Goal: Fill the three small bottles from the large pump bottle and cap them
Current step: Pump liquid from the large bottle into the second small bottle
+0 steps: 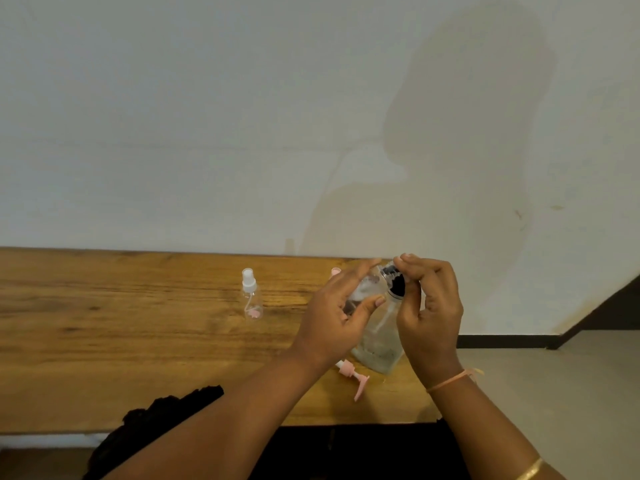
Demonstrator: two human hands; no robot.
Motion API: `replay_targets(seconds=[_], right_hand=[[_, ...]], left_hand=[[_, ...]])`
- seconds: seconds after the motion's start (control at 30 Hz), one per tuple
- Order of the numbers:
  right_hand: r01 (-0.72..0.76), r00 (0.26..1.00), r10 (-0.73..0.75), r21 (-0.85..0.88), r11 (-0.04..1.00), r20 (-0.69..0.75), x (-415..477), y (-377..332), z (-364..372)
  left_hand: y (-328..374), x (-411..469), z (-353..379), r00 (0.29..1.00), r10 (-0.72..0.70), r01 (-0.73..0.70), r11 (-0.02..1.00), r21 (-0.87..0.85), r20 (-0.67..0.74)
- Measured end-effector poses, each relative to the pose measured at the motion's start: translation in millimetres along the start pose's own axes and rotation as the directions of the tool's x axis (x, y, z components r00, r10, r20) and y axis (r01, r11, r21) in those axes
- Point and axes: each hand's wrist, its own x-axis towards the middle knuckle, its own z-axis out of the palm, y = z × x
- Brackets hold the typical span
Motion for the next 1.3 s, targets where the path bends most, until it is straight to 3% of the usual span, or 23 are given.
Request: replay_targets(seconds=[0.13,0.57,1.3], right_hand=[[-0.042,0.999,0.042,0.028,0.999,-0.016,0,-11,0],[0.026,1.0,-0.026,-0.048,0.999,0.011,3,1,-2],[-0.044,0.998,0.041,-0.055,0.998,-0.043,8,-6,0]], left_hand=[[4,-1,-2,1.0,-0.008,0.007,1.0,-0.021,-0.009],[1,5,-3,1.0,0.011,-0.011,0.999,0.047,0.008],[7,9,3,0.999,0.023,-0.022,0.999,0.049,-0.027]])
